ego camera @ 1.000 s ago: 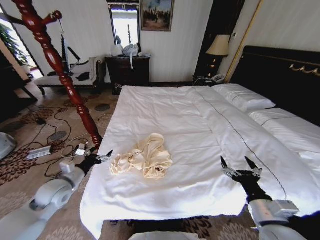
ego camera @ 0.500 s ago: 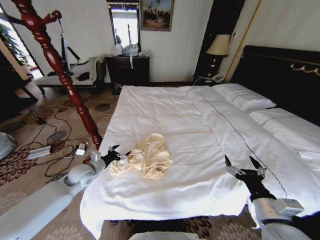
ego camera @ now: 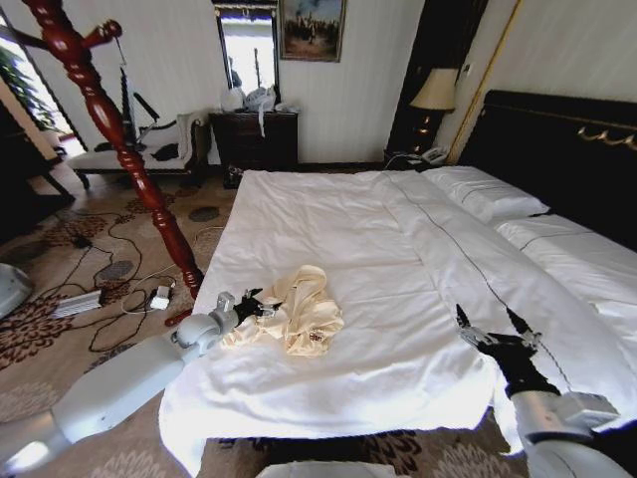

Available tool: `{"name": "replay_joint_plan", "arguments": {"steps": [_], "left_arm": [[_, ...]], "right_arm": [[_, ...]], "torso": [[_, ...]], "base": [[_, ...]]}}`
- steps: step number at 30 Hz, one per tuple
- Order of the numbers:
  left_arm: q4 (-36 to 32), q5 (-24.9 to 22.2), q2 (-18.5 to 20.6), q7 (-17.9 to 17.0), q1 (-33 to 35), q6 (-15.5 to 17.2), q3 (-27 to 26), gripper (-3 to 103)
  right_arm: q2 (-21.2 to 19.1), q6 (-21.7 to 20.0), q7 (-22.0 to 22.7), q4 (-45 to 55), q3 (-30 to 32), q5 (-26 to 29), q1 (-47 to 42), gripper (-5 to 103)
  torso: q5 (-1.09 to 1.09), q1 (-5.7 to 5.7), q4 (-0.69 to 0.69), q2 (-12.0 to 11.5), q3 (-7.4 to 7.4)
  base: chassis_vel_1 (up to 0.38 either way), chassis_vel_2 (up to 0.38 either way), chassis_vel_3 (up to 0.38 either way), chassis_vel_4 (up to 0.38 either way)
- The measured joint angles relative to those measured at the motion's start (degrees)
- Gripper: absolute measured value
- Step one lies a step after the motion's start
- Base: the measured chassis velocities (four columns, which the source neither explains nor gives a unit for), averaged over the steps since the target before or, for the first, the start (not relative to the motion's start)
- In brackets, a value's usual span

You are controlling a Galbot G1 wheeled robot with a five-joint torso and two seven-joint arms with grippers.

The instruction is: Pick up the clothes from the bed and hang them on the clothes hanger.

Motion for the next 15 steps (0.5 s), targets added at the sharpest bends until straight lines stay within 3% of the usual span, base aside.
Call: {"name": "replay_joint_plan", "arguments": {"steps": [2, 6, 9, 11, 15], "left_arm": [[0.71, 0.49, -0.38, 0.00, -0.44, -0.24, 0.53, 88], [1.56, 1.13, -0.71, 0.00, -1.05, -0.69, 1.27, 66], [2.00, 1.15, -0.75, -0.01, -1.42, -0.84, 1.28, 60], [2.44, 1.12, -0.77, 0.00, -2.09, -0.94, 1.68, 49], [3.24, 1.05, -0.94, 0.12, -3.10, -1.17, 2.75, 39]], "right_arm": [[-0.02, -0.02, 0.02, 0.01, 0.11, 0.12, 0.04, 100], [-0.08, -0.04, 0.06, -0.10, 0.23, 0.26, 0.12, 100], [-0.06, -0.04, 0.08, -0.17, 0.14, 0.26, 0.17, 100], [-0.05, -0.04, 0.09, -0.25, -0.06, 0.25, 0.21, 100], [-0.06, -0.04, 0.13, -0.27, -0.05, 0.23, 0.30, 100]], "torso": [[0.00, 0.00, -0.01, 0.00, 0.00], [0.00, 0.00, 0.00, 0.00, 0.00], [0.00, 0.00, 0.00, 0.00, 0.00], [0.00, 0.00, -0.01, 0.00, 0.00], [0.00, 0.00, -0.01, 0.00, 0.00]], "base": [[0.000, 0.000, 0.000, 0.000], [0.000, 0.000, 0.000, 0.000], [0.000, 0.000, 0.000, 0.000], [0.000, 0.000, 0.000, 0.000], [0.000, 0.000, 0.000, 0.000]]}}
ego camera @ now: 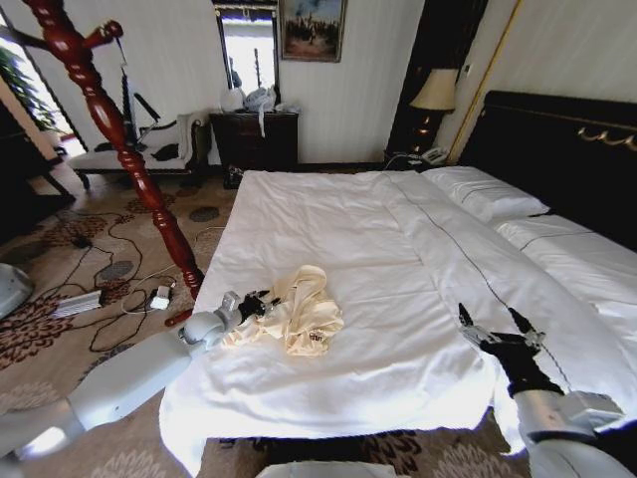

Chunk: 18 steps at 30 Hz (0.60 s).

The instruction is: Pick up the clothes from the bed and hang them on the clothes hanger.

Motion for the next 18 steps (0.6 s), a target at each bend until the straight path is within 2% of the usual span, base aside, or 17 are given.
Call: {"name": "replay_joint_plan", "arguments": {"steps": [2, 4, 5, 8, 10, 13, 17, 18], "left_arm": [[0.24, -0.23, -0.06, 0.02, -0.16, -0.10, 0.17, 28], [0.27, -0.30, -0.05, 0.02, -0.17, -0.11, 0.22, 28], [0.26, -0.35, 0.15, 0.06, -0.17, -0.15, 0.41, 18], [-0.13, -0.19, 0.75, 0.11, 0.28, -0.37, 0.50, 12], [-0.85, 0.16, 1.22, 0.12, 1.71, -0.54, -0.52, 3], [-1.81, 0.27, 1.58, -0.22, 3.33, -0.58, -2.48, 2], [-6.94, -1.03, 3.67, -1.72, 9.66, -0.48, -11.85, 2], [-8.70, -1.60, 4.55, -2.12, 12.11, -0.41, -15.67, 2]], "right_arm": [[0.00, 0.00, 0.06, 0.04, 0.24, 0.09, 0.00, 100], [0.01, 0.00, 0.08, 0.06, 0.34, 0.13, 0.00, 100], [0.03, 0.00, 0.11, 0.12, 0.51, 0.22, -0.02, 100], [0.09, 0.00, 0.15, 0.18, 0.63, 0.29, 0.01, 100], [0.11, 0.00, 0.18, 0.20, 0.61, 0.30, 0.11, 100], [0.08, -0.05, 0.19, 0.19, 0.43, 0.28, 0.12, 100], [-0.22, -0.15, 0.25, -0.06, -0.26, 0.20, 0.13, 100], [-0.28, -0.16, 0.27, -0.16, -0.52, 0.15, 0.16, 100]], "torso": [[0.00, 0.00, 0.00, 0.00, 0.00], [-0.01, 0.00, 0.00, 0.00, 0.00], [-0.01, 0.00, 0.00, 0.00, 0.00], [0.00, 0.00, 0.00, 0.00, 0.00], [-0.01, 0.00, 0.00, 0.00, 0.00], [-0.01, 0.00, 0.00, 0.00, 0.00], [0.00, 0.00, 0.00, 0.00, 0.00], [0.00, 0.00, -0.01, 0.00, 0.00]], "base": [[0.000, 0.000, 0.000, 0.000], [0.000, 0.000, 0.000, 0.000], [0.000, 0.000, 0.000, 0.000], [0.000, 0.000, 0.000, 0.000], [0.000, 0.000, 0.000, 0.000], [0.000, 0.000, 0.000, 0.000], [0.000, 0.000, 0.000, 0.000], [0.000, 0.000, 0.000, 0.000]]}}
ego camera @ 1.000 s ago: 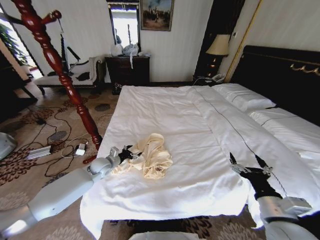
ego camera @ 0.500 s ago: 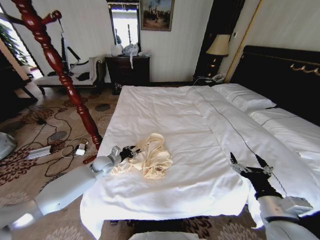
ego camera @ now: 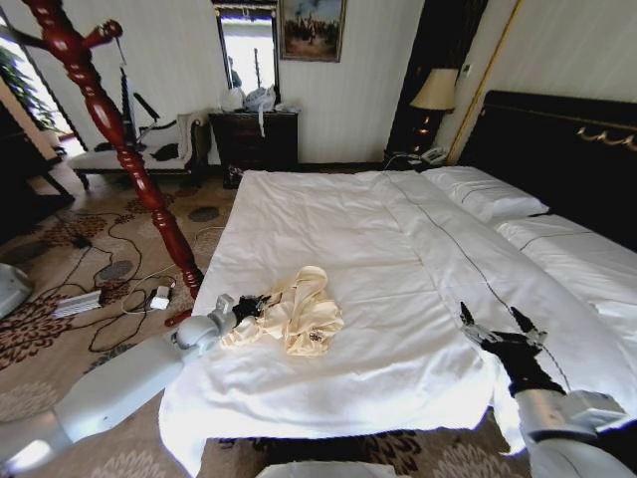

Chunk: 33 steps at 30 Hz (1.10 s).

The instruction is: Pick up the clothes from the bed and hang them on the clothes hanger.

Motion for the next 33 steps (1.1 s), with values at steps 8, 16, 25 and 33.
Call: {"name": "replay_joint_plan", "arguments": {"steps": [8, 16, 25, 33], "left_arm": [[-10.15, -1.37, 5.99, -0.86, 20.09, -0.78, -21.76, 2], [-14.05, -0.42, 1.19, -3.05, 39.18, -1.55, -39.29, 2], [-16.85, 5.78, -9.91, -3.14, 49.61, -2.69, -44.76, 2], [-17.78, 7.64, -14.44, -2.96, 53.40, -3.85, -46.80, 2]], "right_arm": [[-0.88, -0.41, 0.05, -0.58, -2.04, -0.28, -0.10, 100], [-2.86, -1.40, 0.12, -1.29, -5.92, -0.31, -0.61, 100], [-11.89, -1.51, -0.03, -2.08, -10.11, -2.16, -4.14, 100], [-22.70, -2.60, 0.78, -2.46, -10.94, 0.35, -4.26, 100]], "torso": [[0.01, -0.01, 0.01, 0.01, 0.00], [-0.02, 0.00, 0.01, 0.01, -0.01], [0.00, -0.01, 0.01, 0.01, -0.01], [0.00, -0.01, 0.01, 0.00, 0.00]], "base": [[0.000, 0.000, 0.000, 0.000], [0.000, 0.000, 0.000, 0.000], [0.000, 0.000, 0.000, 0.000], [0.000, 0.000, 0.000, 0.000]]}}
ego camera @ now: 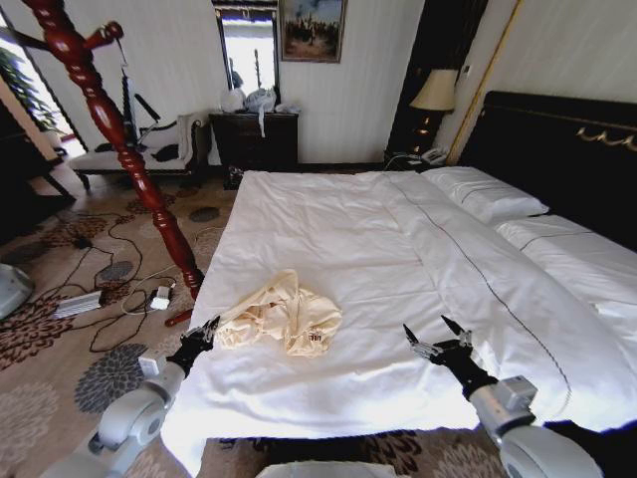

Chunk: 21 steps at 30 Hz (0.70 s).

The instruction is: Pick up the clothes from the bed and hang them on the clothes hanger.

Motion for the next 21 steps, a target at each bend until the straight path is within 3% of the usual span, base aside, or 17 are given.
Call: {"name": "replay_joint_plan", "arguments": {"steps": [2, 5, 9, 13, 16, 17, 21], "left_arm": [[-0.14, -0.40, 0.21, 0.14, 1.70, -0.43, -2.32, 2], [-0.14, -0.92, 0.43, 0.12, 1.76, -0.45, -3.09, 2], [0.47, -2.56, 1.37, -0.72, 0.07, -0.36, -3.38, 2], [1.30, -3.30, 3.23, -2.35, -2.32, 0.02, -1.84, 2], [1.13, -3.59, 3.86, -2.75, -2.69, 0.29, -1.12, 2], [0.71, -3.59, 4.64, -2.94, -1.68, 0.53, -0.27, 2], [0.63, -2.52, 4.69, -2.88, 1.29, 0.37, -0.75, 2]], "right_arm": [[-3.34, -1.02, 0.29, 0.19, -0.10, 2.50, 0.25, 100], [-4.34, -1.90, 0.63, 0.50, -1.55, 3.63, 1.23, 100], [-5.28, -3.64, 0.97, 0.66, -8.36, 3.80, 4.98, 100], [-4.75, -4.44, 0.68, -2.15, -20.79, 0.29, 12.35, 100], [-4.13, -4.64, 0.56, -2.97, -24.48, -0.32, 15.14, 100], [-2.18, -5.79, 0.67, -4.75, -34.96, -1.40, 23.61, 100], [-1.06, -6.75, 0.85, -5.79, -41.41, -1.53, 28.61, 100]], "torso": [[0.00, 0.00, 0.00, 0.01, 0.00], [0.00, 0.00, 0.01, 0.01, 0.00], [0.02, 0.00, -0.01, 0.00, 0.00], [0.00, 0.00, 0.00, 0.00, 0.00], [-0.02, 0.01, -0.02, 0.00, 0.00], [0.00, 0.01, 0.01, 0.00, 0.00], [-0.02, 0.01, 0.01, 0.00, 0.01]], "base": [[0.000, 0.000, 0.000, 0.000], [0.000, 0.000, 0.000, 0.000], [0.000, 0.000, 0.000, 0.000], [0.000, 0.000, 0.000, 0.000], [0.000, 0.000, 0.000, 0.000], [0.000, 0.000, 0.000, 0.000], [0.000, 0.000, 0.000, 0.000]]}}
